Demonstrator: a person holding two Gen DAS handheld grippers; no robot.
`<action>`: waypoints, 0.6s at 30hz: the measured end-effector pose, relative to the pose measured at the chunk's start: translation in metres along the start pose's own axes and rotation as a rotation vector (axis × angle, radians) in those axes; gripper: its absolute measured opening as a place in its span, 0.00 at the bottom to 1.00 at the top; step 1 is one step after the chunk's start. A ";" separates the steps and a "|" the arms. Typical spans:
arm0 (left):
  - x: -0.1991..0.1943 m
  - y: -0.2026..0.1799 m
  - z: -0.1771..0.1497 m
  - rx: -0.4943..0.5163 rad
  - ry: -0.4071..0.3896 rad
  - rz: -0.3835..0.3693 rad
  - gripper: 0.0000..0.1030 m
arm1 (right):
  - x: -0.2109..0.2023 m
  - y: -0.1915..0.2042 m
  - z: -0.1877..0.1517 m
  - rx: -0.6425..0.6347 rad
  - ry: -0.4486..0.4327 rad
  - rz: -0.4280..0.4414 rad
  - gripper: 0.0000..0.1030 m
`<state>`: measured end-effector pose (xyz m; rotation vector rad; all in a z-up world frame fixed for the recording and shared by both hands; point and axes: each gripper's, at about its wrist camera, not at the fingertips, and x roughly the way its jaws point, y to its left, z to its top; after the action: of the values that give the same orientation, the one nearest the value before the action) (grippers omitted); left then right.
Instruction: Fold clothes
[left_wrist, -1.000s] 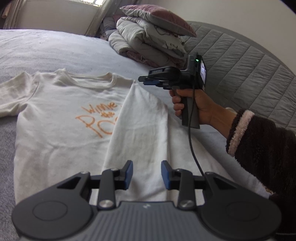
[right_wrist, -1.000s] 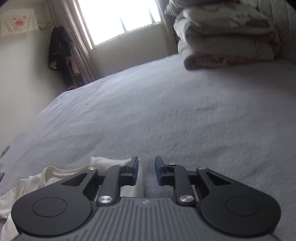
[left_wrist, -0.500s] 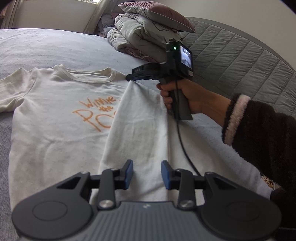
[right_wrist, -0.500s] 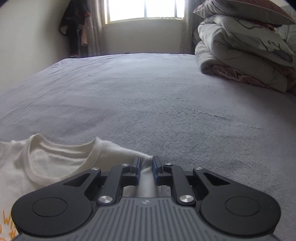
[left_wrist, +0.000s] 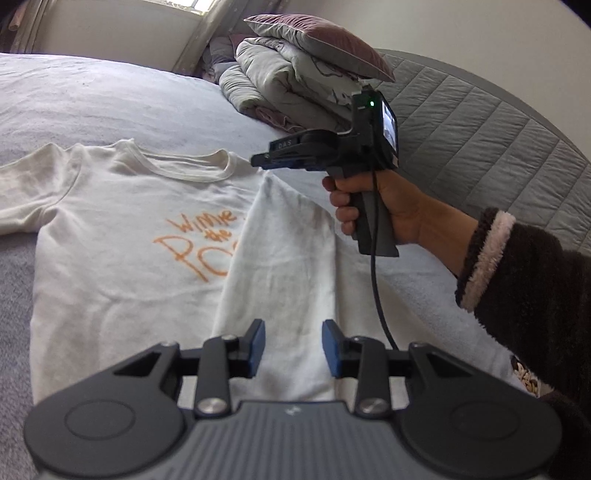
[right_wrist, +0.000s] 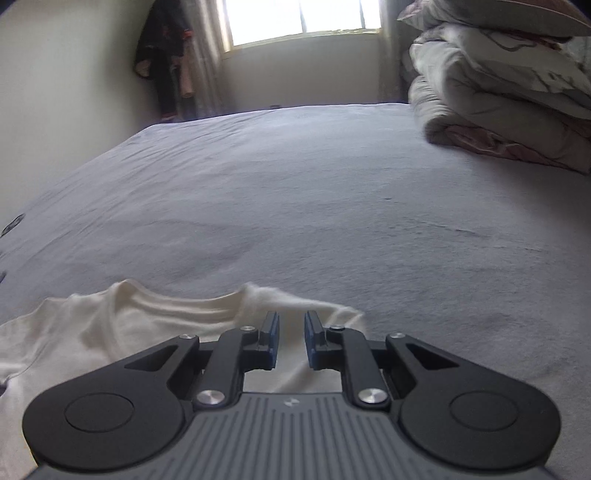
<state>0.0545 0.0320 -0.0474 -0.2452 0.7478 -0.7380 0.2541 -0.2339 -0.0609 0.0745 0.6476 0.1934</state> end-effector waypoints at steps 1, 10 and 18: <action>0.002 0.000 -0.002 0.003 0.006 0.004 0.34 | 0.004 0.007 -0.001 -0.019 0.010 0.003 0.15; 0.009 0.002 -0.009 0.033 0.013 -0.002 0.35 | 0.047 0.009 0.008 0.044 0.030 -0.034 0.14; 0.008 0.004 -0.008 0.021 0.010 -0.019 0.36 | 0.043 0.005 0.017 0.091 0.021 -0.033 0.15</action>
<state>0.0555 0.0300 -0.0592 -0.2300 0.7477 -0.7652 0.2968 -0.2210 -0.0720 0.1494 0.6777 0.1329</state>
